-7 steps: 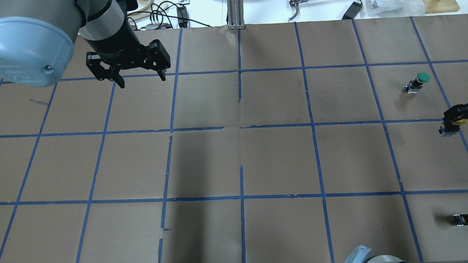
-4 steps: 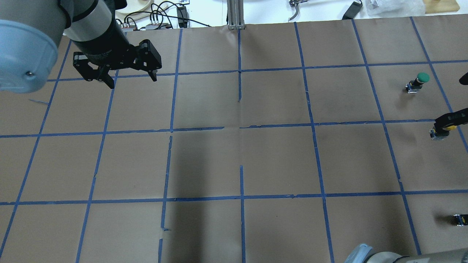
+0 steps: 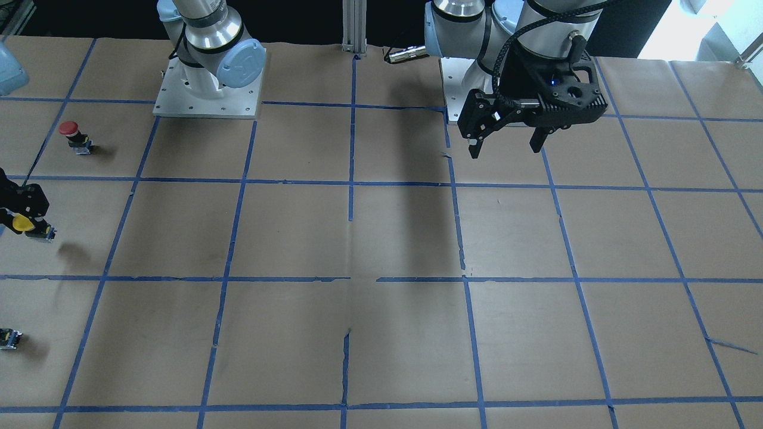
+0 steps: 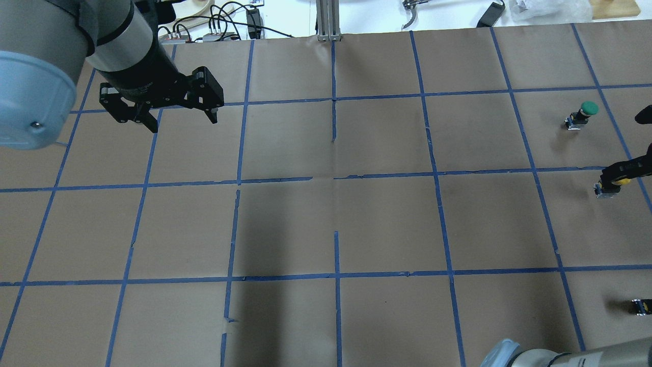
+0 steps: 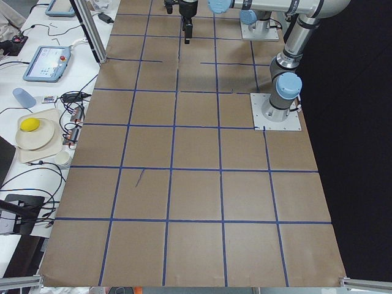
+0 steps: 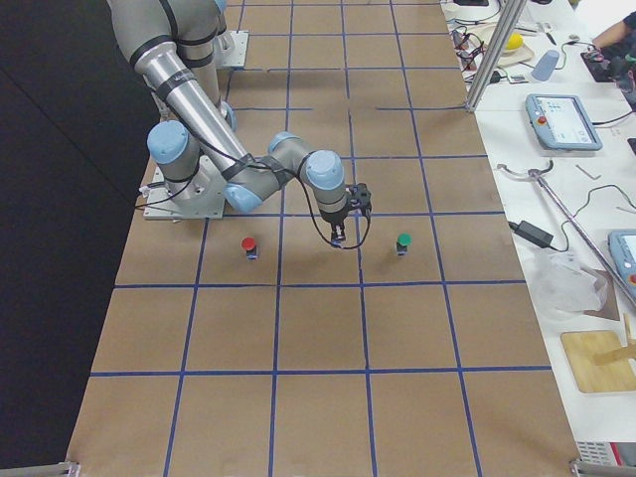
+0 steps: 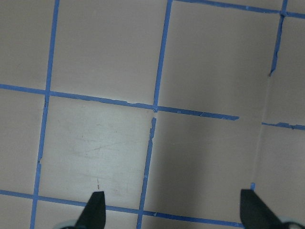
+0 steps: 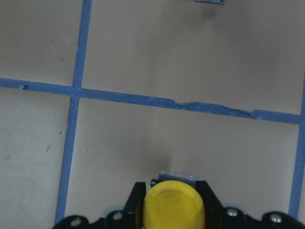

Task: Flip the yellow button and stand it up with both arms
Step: 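Lower the button upright onto the table with the right gripper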

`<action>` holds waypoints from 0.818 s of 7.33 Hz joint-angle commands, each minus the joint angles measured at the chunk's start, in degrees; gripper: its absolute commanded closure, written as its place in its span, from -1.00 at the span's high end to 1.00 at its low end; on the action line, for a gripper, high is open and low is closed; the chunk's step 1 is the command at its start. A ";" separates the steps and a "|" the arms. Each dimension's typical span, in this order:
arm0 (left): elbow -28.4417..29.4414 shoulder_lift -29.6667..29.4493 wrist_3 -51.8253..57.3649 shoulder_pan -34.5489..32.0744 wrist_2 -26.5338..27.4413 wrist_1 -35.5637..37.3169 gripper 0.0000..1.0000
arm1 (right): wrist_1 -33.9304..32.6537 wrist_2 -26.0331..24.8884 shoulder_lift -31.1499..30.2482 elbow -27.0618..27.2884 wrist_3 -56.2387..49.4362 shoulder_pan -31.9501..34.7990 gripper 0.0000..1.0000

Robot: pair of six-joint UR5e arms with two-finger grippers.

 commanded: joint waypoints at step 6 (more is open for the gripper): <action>-0.28 0.49 0.98 0.11 0.14 0.11 1.00 | 0.62 1.88 0.37 1.60 -0.65 -2.53 -0.17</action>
